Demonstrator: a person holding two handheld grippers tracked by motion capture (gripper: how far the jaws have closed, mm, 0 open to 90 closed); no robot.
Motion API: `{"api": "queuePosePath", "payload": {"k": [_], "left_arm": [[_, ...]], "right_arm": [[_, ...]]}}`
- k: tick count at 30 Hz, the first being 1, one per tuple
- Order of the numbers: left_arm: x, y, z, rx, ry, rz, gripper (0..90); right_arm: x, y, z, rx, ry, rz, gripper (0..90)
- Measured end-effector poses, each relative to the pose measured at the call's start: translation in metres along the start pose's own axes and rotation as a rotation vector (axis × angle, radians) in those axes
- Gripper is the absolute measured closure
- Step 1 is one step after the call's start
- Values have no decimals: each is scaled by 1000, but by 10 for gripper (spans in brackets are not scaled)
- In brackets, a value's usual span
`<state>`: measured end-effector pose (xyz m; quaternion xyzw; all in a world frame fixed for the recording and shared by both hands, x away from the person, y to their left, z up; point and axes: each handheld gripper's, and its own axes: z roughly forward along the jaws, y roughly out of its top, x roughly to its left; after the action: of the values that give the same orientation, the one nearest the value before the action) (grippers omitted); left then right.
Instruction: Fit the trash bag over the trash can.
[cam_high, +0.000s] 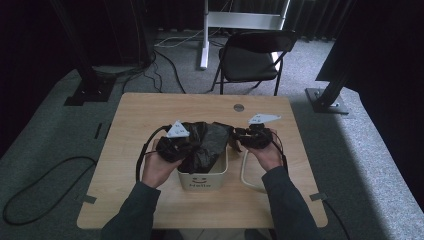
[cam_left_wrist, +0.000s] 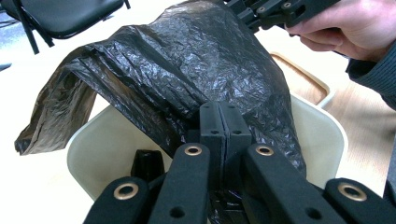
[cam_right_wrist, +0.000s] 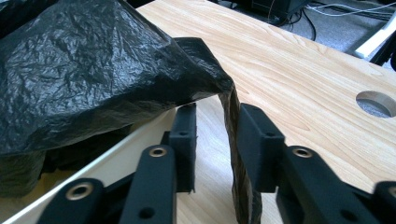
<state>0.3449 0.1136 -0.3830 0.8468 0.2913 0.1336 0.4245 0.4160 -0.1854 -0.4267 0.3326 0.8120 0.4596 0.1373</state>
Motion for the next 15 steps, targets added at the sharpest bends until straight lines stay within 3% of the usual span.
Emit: {"api": "queuePosePath", "payload": {"k": [1,2,3,5,15], "left_arm": [[1,-1,-1,0,0,1,900],[1,-1,-1,0,0,1,900],[1,-2,-2,0,3,-1,900],[3,-4,-3,0,7,-5,900],[9,-15,-6,19,37,-19,900]], "right_arm": [[1,1,1,0,2,1,759],[1,1,1,0,2,1,759],[2,1,0,3,-3,-16,851],[3,1,-2,3,-7,-22,900],[4,-7,-16,10,-10,-56,900]]}}
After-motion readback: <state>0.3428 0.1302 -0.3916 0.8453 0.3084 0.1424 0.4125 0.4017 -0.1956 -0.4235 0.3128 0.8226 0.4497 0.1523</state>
